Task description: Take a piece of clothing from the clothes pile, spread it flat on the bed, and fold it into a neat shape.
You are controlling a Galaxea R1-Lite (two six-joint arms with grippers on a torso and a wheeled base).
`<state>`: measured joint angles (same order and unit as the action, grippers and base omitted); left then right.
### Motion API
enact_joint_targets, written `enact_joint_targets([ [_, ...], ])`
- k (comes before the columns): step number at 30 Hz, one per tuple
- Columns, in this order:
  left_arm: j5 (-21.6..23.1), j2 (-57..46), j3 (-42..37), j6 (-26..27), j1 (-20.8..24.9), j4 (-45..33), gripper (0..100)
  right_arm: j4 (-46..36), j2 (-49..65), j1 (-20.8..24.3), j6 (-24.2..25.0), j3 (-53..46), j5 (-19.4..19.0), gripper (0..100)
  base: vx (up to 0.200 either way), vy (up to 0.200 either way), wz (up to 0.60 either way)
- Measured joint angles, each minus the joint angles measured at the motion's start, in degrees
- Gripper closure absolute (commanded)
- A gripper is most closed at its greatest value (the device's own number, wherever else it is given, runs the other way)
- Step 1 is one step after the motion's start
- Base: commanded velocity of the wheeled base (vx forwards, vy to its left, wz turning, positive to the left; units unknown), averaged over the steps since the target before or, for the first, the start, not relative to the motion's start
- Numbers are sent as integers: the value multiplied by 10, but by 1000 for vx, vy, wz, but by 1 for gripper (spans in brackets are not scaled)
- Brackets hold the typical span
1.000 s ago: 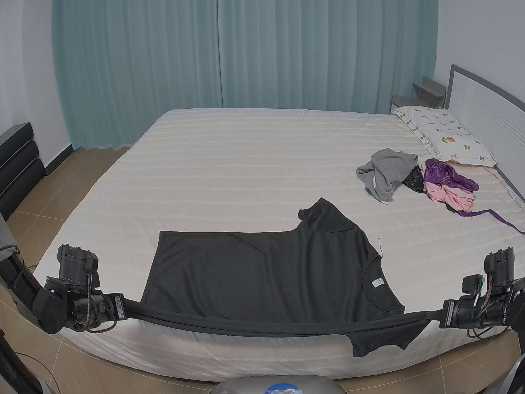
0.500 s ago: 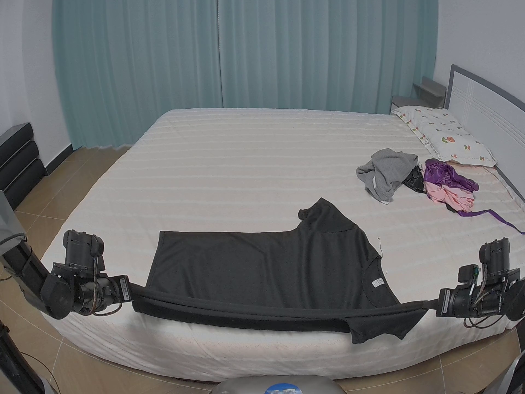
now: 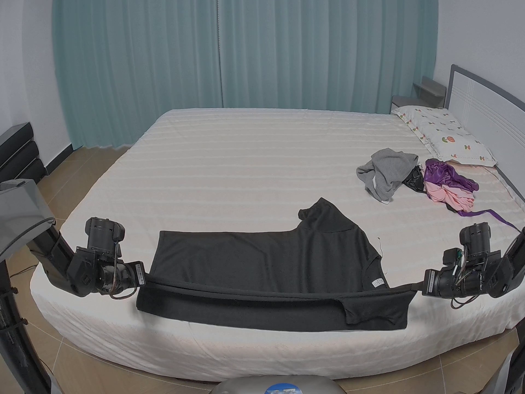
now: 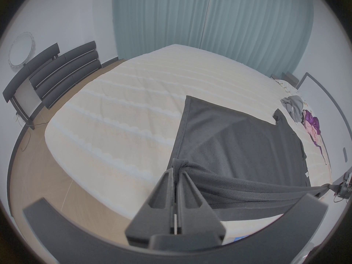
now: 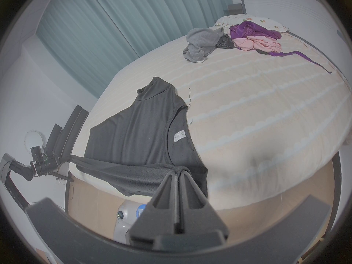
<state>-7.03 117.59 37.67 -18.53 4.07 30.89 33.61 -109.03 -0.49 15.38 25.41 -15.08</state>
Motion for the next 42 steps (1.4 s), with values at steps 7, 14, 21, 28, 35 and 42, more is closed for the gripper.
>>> enact_joint_targets([
  [7,-15,28,48,-1,1,-37,100,0,-46,0,1,38,0,100,0,0,0],
  [14,-15,7,25,-1,1,-63,100,0,-30,6,3,20,-1,100,0,0,0],
  [21,-11,-25,-25,-1,-2,-65,100,0,21,12,1,-29,-2,100,0,0,0],
  [28,-9,-65,-69,2,-3,-69,100,-1,84,14,2,-77,-3,100,0,0,0],
  [35,-10,-90,-110,5,-3,-69,100,0,128,22,4,-122,-2,100,0,0,0],
  [42,-2,-92,-98,1,-1,-63,100,0,132,23,6,-124,-3,100,0,0,0],
])
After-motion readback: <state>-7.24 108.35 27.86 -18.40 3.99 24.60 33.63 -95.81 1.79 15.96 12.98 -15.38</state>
